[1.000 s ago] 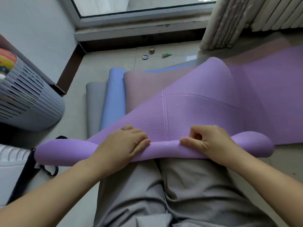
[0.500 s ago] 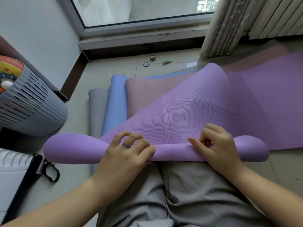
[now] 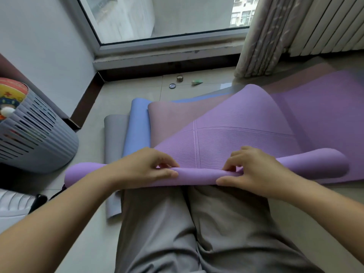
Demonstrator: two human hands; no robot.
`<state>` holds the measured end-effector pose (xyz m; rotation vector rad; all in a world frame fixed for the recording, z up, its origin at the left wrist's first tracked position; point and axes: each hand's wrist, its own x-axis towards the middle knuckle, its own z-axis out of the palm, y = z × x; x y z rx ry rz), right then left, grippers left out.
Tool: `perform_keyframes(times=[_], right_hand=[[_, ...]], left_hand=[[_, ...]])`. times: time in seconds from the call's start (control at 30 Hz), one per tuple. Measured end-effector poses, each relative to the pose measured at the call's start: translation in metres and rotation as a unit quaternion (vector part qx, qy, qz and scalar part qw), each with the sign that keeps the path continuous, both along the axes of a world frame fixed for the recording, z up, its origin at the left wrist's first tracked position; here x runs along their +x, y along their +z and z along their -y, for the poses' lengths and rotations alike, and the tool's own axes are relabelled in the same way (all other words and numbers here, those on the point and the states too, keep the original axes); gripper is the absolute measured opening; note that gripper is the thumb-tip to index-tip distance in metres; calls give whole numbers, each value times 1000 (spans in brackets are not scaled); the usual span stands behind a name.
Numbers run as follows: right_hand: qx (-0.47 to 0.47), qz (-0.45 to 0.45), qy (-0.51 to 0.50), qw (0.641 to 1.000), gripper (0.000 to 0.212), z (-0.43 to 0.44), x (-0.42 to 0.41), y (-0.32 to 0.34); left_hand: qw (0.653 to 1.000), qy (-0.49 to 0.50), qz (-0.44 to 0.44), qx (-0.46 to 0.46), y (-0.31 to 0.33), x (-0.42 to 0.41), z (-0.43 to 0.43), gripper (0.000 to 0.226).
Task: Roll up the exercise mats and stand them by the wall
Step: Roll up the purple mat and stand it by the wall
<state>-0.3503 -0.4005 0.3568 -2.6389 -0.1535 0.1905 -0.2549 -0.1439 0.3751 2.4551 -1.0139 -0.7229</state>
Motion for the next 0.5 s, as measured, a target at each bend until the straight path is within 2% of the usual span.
perform_keyframes(times=[0.1, 0.17, 0.2, 0.27, 0.3, 0.33, 0.37, 0.47, 0.5], right_hand=[[87, -153, -9, 984, 34, 13, 21, 4], [138, -212, -6, 967, 34, 18, 29, 3], [146, -228, 1, 963, 33, 20, 33, 2], [157, -252, 8, 955, 29, 22, 40, 2], [162, -265, 7, 951, 28, 22, 43, 4], [166, -276, 11, 947, 27, 23, 46, 4], [172, -286, 16, 943, 28, 23, 48, 4], [197, -288, 13, 937, 32, 24, 50, 0], [207, -284, 7, 936, 31, 24, 49, -2]], left_hand=[[998, 44, -47, 22, 4, 1, 7, 13], [997, 52, 7, 58, 7, -3, 16, 13], [992, 54, 65, 97, 8, -10, 21, 16], [950, 38, 259, 171, -1, -31, 30, 24], [926, 27, 337, 167, -6, -43, 35, 29], [912, 29, 375, 164, -12, -52, 38, 30], [907, 27, 391, 154, -21, -58, 38, 29], [922, 26, 339, 185, -35, -53, 33, 72], [921, 22, 341, 185, -37, -49, 33, 74]])
